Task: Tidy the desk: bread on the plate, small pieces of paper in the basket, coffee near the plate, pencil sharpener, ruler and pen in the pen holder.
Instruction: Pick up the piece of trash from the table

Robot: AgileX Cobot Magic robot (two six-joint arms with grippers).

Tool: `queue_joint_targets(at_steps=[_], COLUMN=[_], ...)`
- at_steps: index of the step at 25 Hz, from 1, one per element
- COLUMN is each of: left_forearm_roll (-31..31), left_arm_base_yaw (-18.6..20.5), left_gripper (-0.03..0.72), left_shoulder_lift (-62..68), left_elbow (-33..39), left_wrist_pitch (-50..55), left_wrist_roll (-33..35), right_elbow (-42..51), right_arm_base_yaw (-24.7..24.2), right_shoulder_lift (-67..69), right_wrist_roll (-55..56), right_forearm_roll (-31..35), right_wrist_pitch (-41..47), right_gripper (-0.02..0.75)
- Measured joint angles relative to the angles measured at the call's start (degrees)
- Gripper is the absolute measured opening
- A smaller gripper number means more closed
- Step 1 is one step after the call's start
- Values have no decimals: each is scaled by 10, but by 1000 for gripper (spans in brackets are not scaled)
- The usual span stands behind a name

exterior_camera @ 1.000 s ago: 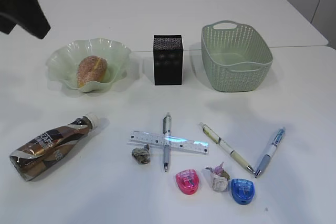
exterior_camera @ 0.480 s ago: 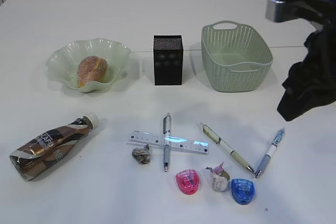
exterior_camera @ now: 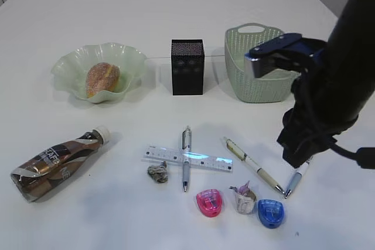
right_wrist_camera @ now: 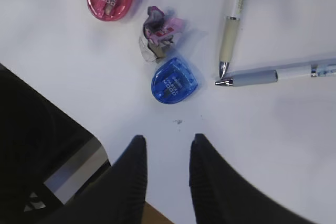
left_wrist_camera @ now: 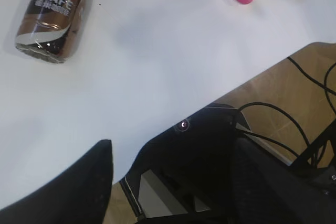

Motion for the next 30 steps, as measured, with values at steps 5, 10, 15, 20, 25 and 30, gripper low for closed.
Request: queue_joint_targets(at_steps=[5, 10, 15, 20, 25, 30], left_forearm_roll=[-25, -28, -28, -28, -28, -28], left_arm_base_yaw=[0, 0, 0, 0, 0, 0], left_gripper=[496, 491, 490, 489, 489, 489], left_shoulder_lift=[-55, -72, -73, -73, -73, -73], left_elbow=[43, 63, 86, 107, 107, 107], left_wrist_pitch=[-12, -14, -20, -39, -48, -52], left_wrist_roll=[1, 1, 1, 1, 1, 1], right_elbow=[0, 0, 0, 0, 0, 0], right_arm_base_yaw=[31, 45, 45, 45, 45, 45], right_shoulder_lift=[22, 61, 84, 105, 137, 171], right_wrist_roll=[0, 0, 0, 9, 20, 22], right_forearm_roll=[-8, -15, -16, -10, -4, 17], right_wrist_pitch=[-22, -45, -70, -99, -105, -116], right_gripper=[239, 263, 340, 368, 393, 405])
